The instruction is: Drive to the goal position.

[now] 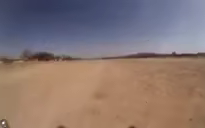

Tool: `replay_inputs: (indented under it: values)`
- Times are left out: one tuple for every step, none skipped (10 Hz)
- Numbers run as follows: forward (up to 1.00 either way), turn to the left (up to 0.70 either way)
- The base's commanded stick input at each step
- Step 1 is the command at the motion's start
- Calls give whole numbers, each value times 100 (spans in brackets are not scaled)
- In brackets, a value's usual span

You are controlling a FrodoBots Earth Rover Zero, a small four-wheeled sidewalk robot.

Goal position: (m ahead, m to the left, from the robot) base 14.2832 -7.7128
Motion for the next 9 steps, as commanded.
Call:
replay_inputs:
  values:
    - [100,0]
    - [100,0]
    - [100,0]
    - [100,0]
    - [100,0]
    - [100,0]
    - [100,0]
    - [100,0]
    - [100,0]
